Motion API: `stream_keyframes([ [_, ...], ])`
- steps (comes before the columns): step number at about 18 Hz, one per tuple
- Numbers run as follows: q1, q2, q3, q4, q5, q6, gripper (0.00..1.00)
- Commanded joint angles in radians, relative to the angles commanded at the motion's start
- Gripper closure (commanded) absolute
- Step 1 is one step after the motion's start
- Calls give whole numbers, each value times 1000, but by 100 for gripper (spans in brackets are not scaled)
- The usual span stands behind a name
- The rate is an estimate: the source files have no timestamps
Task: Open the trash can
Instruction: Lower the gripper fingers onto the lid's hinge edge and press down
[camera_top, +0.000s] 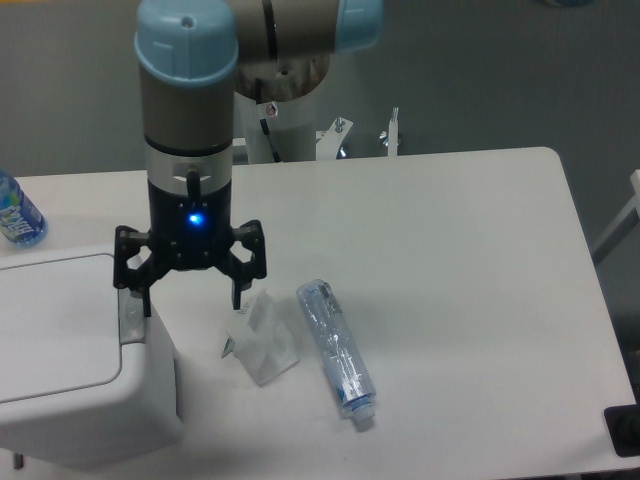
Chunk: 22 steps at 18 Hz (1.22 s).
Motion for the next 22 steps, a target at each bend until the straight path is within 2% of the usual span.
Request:
stream_keyframes([
  [22, -8, -11, -8, -2, 3, -2, 0],
])
